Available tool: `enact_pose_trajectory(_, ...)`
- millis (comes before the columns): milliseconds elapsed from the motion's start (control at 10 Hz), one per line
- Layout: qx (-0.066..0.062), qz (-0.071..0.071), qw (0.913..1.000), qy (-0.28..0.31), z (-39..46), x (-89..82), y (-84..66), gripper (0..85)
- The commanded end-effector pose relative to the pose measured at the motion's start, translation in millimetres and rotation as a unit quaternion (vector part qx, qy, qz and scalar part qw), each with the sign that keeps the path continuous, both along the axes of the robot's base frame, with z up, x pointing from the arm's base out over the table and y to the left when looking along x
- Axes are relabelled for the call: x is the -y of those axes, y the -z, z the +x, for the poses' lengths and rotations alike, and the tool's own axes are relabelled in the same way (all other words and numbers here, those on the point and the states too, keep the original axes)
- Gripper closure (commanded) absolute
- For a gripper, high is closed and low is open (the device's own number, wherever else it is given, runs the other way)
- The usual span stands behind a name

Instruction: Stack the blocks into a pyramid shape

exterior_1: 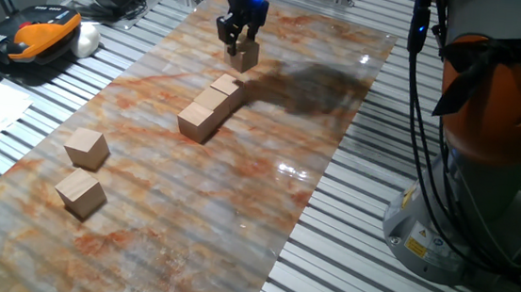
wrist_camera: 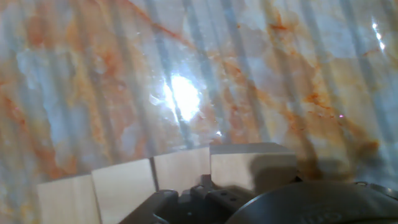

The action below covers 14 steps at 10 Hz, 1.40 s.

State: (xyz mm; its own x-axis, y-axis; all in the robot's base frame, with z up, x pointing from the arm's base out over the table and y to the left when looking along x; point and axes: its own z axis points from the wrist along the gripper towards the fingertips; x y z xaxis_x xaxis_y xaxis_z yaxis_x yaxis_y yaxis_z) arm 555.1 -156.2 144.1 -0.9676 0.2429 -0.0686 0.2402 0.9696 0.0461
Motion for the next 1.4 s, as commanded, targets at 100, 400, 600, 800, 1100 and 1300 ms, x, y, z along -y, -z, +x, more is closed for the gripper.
enact_pose_trajectory(100,-0.002,-0.002,1.0,0.004,4.8,-9.3,-4.0,85.0)
enact_pose_trajectory(400,0.002,-0.006,0.9998,-0.021,6.1,-17.7,-2.7,85.0)
enact_pose_trajectory(600,0.006,-0.008,0.9991,-0.042,6.8,-21.1,-1.7,85.0)
enact_pose_trajectory(800,0.005,-0.009,0.9984,-0.055,8.1,-26.6,-1.1,85.0)
enact_pose_trajectory(1100,-0.002,-0.006,0.9984,-0.055,11.3,-36.2,-2.1,85.0)
enact_pose_trajectory(1300,-0.017,-0.008,0.9979,-0.061,14.1,-43.3,-4.8,85.0)
